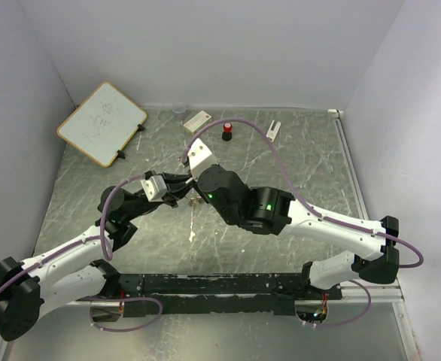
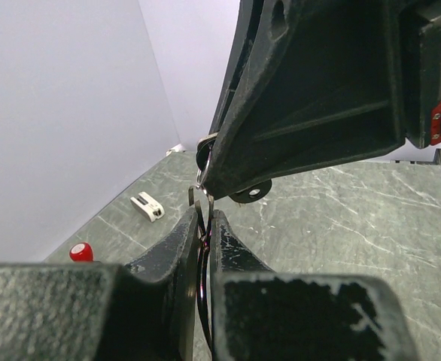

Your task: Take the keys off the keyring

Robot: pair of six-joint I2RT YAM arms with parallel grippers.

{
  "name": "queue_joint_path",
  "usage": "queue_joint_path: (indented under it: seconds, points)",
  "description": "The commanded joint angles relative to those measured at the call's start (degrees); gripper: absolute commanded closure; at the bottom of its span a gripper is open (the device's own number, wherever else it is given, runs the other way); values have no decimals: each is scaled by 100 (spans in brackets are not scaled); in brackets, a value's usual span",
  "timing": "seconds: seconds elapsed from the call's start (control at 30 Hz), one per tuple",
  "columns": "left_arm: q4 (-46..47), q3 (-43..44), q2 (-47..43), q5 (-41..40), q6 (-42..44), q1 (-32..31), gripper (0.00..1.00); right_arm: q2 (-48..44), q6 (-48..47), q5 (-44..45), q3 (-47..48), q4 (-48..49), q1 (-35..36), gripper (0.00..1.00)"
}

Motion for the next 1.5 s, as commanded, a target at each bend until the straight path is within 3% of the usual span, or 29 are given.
queue_joint_path:
  seconds: [0.0, 0.63, 1.2, 1.47]
  points:
    - [-248, 64, -135, 39, 129, -16, 93, -172, -53, 430, 224, 93, 18, 100]
    - [-1066, 190, -546, 537, 748, -16, 93, -18, -50, 877, 865, -427, 18, 100]
    - [-824, 262, -328, 1205, 528, -15, 93, 119, -418, 600, 780, -125, 18, 100]
    - [-776, 172, -373, 1290, 598, -17, 93, 388, -538, 320, 1066, -281, 16, 92]
